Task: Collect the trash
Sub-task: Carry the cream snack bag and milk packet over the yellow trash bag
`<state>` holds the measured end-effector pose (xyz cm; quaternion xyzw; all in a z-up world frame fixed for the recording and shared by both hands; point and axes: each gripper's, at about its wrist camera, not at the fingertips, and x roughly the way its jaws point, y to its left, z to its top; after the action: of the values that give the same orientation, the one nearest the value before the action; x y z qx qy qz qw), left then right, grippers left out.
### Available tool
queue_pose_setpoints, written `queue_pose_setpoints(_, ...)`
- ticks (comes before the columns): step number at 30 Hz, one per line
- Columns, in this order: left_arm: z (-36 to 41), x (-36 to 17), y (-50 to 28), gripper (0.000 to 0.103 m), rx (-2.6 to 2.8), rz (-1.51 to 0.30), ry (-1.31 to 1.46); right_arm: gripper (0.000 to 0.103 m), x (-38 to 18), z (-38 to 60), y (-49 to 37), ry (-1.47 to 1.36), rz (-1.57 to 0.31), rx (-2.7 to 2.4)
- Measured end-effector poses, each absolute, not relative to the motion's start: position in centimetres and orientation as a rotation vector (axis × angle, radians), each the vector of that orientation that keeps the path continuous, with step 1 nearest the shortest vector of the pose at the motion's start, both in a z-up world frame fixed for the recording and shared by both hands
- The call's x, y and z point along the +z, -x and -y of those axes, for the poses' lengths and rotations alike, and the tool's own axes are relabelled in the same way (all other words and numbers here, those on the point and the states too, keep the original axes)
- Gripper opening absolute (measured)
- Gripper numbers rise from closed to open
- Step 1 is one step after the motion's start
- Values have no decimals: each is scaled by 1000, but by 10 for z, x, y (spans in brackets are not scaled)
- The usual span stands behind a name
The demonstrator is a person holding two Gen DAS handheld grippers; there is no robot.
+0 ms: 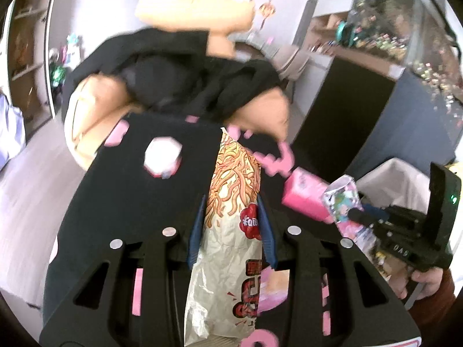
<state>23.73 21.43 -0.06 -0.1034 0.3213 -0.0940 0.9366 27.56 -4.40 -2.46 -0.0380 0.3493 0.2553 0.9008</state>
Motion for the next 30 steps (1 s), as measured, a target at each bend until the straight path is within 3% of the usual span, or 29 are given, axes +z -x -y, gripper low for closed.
queue_pose_setpoints(7,-159,50,-216,34,-282,-544,213,19,20,96,-234,74,-598,458)
queue_pose_setpoints(15,-67,74,-200,34,-471,-508,198,19,47,179,-193,35,-512,328)
queue_pose_setpoints(21,4,66,-200,34,-607,-560,204,19,45,242,-170,-2,-488,235)
queue_pose_setpoints(30,94,14,-216,34,-791,-710,185,19,25,310,-157,-65,-487,140)
